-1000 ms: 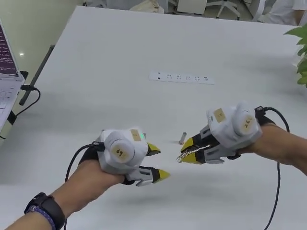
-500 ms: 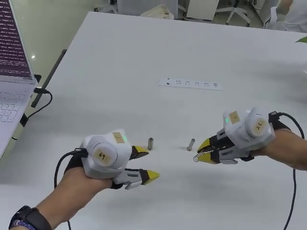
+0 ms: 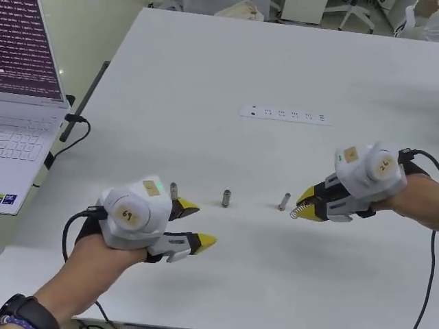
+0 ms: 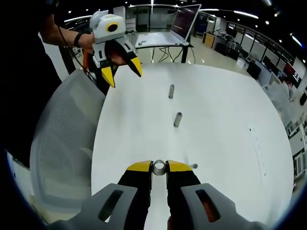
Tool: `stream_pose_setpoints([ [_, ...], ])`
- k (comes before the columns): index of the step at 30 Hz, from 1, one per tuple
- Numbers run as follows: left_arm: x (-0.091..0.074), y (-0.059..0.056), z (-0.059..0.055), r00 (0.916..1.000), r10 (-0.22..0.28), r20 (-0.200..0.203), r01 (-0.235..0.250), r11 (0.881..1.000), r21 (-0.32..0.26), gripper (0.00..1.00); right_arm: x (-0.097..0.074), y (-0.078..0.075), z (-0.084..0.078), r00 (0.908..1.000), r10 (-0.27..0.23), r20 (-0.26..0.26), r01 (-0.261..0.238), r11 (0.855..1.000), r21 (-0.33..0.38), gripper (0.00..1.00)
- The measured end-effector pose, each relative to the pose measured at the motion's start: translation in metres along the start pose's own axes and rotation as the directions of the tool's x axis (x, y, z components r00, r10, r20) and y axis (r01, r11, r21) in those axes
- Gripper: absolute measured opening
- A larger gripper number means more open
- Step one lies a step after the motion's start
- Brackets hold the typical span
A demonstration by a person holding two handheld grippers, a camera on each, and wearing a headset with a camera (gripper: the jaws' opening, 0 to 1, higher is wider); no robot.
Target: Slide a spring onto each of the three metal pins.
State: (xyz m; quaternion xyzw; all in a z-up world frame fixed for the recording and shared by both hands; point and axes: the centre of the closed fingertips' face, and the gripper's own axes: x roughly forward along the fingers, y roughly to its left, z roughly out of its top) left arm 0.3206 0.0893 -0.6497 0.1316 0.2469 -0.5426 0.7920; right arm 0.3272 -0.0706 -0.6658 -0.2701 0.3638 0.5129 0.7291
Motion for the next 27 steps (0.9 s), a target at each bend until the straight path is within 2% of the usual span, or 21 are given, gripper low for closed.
stream_pose_setpoints([
  [4,-0.009,0.007,0.001,0.9996,0.027,0.011,-0.026,1.000,-0.014,0.34,0.002,-0.004,-0.001,0.9999,-0.005,-0.013,0.005,1.000,0.002,0.09],
  [8,-0.019,0.015,-0.002,0.9983,0.056,0.016,-0.056,0.998,-0.029,0.38,0.006,-0.013,-0.004,0.9992,-0.023,-0.031,0.023,1.000,0.010,0.09],
  [14,-0.030,0.022,-0.012,0.9965,0.084,0.005,-0.083,0.995,-0.048,0.42,0.008,-0.021,-0.003,0.9991,-0.027,-0.033,0.028,0.999,0.017,0.09],
  [27,-0.058,0.037,-0.038,0.9874,0.157,-0.021,-0.158,0.981,-0.111,0.48,0.016,-0.044,-0.020,0.9934,-0.063,-0.096,0.064,0.998,0.008,0.09],
])
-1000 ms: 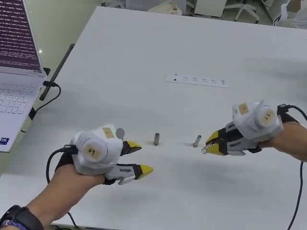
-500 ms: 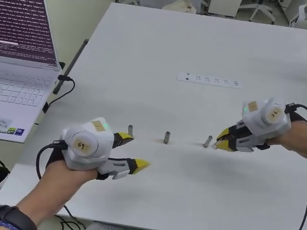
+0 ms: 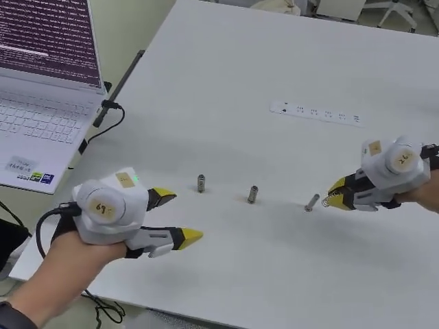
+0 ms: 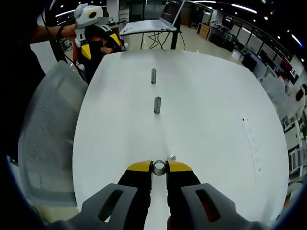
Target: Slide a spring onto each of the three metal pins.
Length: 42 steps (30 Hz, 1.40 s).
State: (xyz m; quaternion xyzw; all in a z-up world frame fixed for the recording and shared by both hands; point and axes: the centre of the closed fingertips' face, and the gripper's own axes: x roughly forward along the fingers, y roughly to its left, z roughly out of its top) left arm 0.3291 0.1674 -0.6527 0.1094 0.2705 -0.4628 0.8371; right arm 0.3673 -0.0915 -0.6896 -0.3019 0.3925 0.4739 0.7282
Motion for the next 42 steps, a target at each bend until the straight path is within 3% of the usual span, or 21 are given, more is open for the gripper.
stream_pose_setpoints([
  [16,-0.019,0.013,-0.021,0.9977,0.064,-0.023,-0.065,0.995,-0.071,0.58,0.011,-0.016,-0.002,0.9999,-0.007,-0.008,0.007,1.000,0.000,0.09],
  [21,-0.021,0.011,-0.021,0.9976,0.065,-0.023,-0.067,0.994,-0.085,0.62,0.014,-0.019,-0.004,0.9998,-0.007,-0.017,0.007,1.000,-0.005,0.09],
  [42,-0.025,0.017,-0.027,0.9959,0.081,-0.039,-0.085,0.991,-0.102,0.59,0.030,-0.020,-0.003,0.9992,0.027,-0.029,-0.027,0.999,-0.018,0.09],
])
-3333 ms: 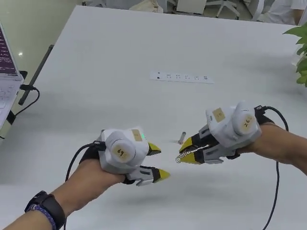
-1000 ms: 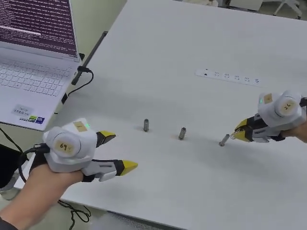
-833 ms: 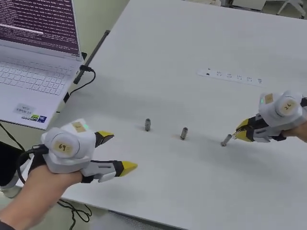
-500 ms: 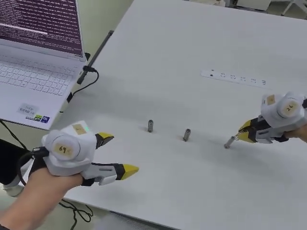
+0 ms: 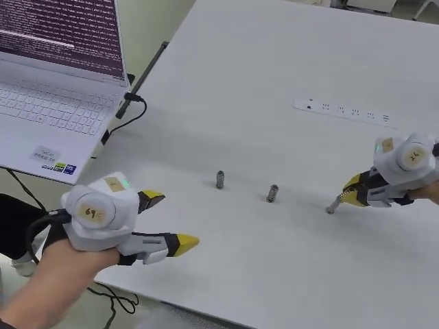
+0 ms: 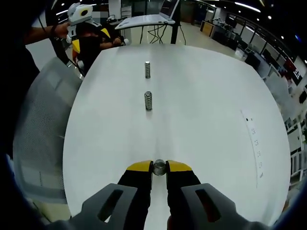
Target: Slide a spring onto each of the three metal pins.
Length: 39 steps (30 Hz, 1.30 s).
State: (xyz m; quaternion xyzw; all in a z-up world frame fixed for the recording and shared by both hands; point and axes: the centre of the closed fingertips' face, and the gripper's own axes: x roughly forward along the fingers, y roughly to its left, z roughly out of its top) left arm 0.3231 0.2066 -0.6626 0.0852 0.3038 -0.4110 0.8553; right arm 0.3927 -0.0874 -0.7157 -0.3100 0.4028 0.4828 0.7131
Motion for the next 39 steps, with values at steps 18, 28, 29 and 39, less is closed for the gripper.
stream_pose_setpoints([
  [18,-0.005,0.002,0.000,0.9999,0.008,-0.010,-0.008,1.000,0.001,0.59,0.021,0.002,-0.006,0.9994,0.024,-0.025,-0.025,1.000,-0.014,0.09],
  [28,-0.008,0.005,-0.001,0.9997,0.023,-0.013,-0.023,1.000,-0.006,0.59,0.034,0.002,-0.016,0.9971,0.041,-0.064,-0.043,0.999,-0.029,0.09],
  [29,-0.008,0.006,-0.001,0.9996,0.023,-0.013,-0.024,1.000,-0.007,0.59,0.035,0.002,-0.016,0.9971,0.042,-0.064,-0.044,0.999,-0.027,0.09],
  [39,-0.008,0.008,0.000,0.9995,0.028,-0.016,-0.028,1.000,-0.006,0.58,0.039,0.003,-0.023,0.9951,0.050,-0.085,-0.053,0.998,-0.032,0.09],
])
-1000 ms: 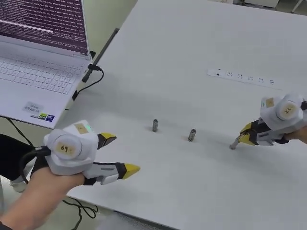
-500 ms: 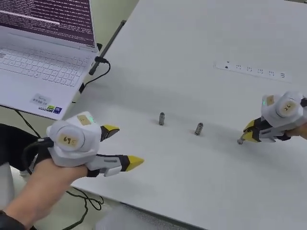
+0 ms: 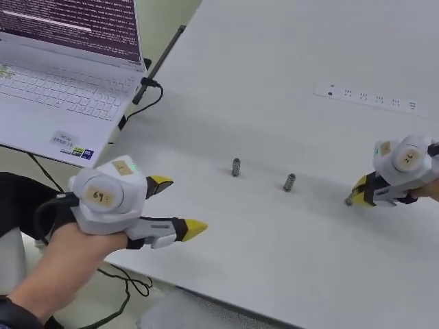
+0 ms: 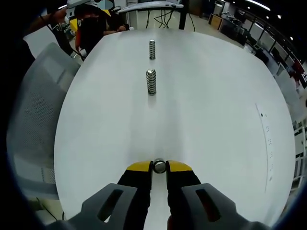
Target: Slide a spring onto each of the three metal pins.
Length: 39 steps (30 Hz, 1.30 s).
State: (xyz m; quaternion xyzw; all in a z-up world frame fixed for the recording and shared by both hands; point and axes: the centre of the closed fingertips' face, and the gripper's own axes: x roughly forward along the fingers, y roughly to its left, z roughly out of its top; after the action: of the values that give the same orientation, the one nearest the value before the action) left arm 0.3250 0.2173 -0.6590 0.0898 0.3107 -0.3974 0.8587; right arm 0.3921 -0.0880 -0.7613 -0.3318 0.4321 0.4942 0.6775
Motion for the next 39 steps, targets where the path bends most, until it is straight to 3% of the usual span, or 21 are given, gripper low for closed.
stream_pose_setpoints([
  [11,0.003,-0.002,0.006,0.9999,-0.008,0.007,0.008,1.000,0.004,0.59,-0.011,0.000,-0.003,0.9995,-0.026,0.020,0.025,0.998,0.054,0.17],
  [22,0.005,-0.006,0.012,0.9995,-0.023,0.021,0.023,1.000,0.018,0.59,-0.029,0.002,-0.008,0.9920,-0.085,0.093,0.069,0.984,0.161,0.27],
  [29,0.008,-0.008,0.018,0.9990,-0.032,0.032,0.032,0.999,0.019,0.59,-0.039,0.009,-0.004,0.9776,-0.130,0.165,0.086,0.965,0.248,0.33],
  [31,0.009,-0.008,0.019,0.9989,-0.034,0.033,0.033,0.999,0.020,0.59,-0.041,0.009,-0.002,0.9691,-0.159,0.188,0.102,0.954,0.281,0.35],
  [39,0.012,-0.011,0.023,0.9983,-0.046,0.038,0.044,0.999,0.030,0.59,-0.047,0.023,0.006,0.9458,-0.195,0.259,0.092,0.927,0.363,0.40],
])
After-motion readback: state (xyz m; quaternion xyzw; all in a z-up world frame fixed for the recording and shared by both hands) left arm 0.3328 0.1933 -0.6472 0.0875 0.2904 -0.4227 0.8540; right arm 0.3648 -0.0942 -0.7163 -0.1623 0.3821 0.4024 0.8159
